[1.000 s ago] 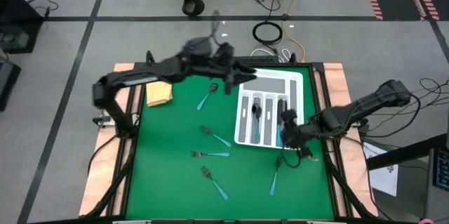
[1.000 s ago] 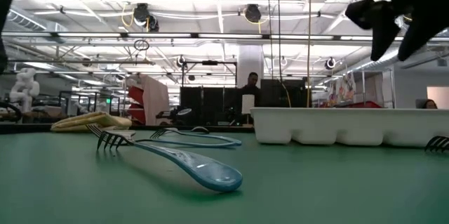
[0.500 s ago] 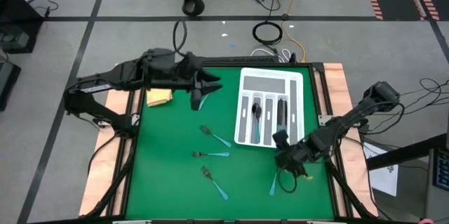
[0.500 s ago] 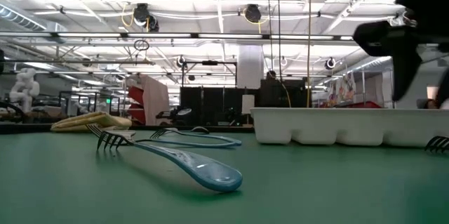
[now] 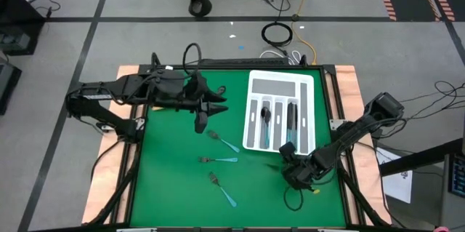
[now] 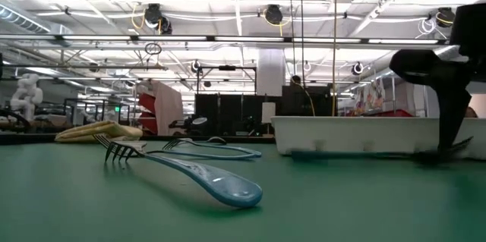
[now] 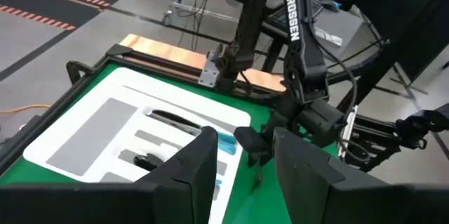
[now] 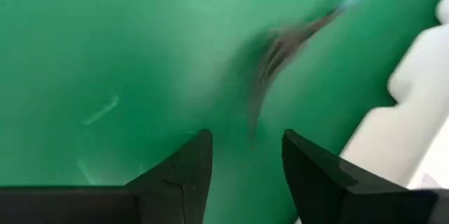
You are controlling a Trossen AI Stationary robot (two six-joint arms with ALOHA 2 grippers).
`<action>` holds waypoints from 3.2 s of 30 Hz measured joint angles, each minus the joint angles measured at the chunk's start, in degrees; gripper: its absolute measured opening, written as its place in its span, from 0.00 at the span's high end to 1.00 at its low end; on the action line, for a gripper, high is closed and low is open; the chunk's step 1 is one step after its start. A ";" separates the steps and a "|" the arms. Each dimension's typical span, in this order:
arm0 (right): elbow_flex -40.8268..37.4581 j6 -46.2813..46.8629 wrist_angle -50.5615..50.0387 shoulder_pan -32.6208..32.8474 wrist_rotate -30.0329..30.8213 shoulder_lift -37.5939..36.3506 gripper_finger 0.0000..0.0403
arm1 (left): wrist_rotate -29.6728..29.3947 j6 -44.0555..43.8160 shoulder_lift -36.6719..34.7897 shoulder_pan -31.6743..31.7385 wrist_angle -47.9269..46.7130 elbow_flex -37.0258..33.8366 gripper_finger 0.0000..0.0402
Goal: Sort silverware
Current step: Put the blue fork into the silverware tray
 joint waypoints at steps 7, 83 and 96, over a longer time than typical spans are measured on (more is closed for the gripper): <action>0.11 4.45 2.12 0.05 1.06 1.75 0.60 | 0.00 -0.02 0.04 -0.35 -0.11 0.00 0.65; 30.96 125.40 -11.96 2.89 23.21 18.38 0.60 | -10.19 -6.87 -21.70 2.47 0.51 0.04 0.65; 32.85 125.33 -7.57 -0.71 18.65 24.52 0.60 | -10.14 -2.38 -22.30 2.47 0.49 0.04 0.65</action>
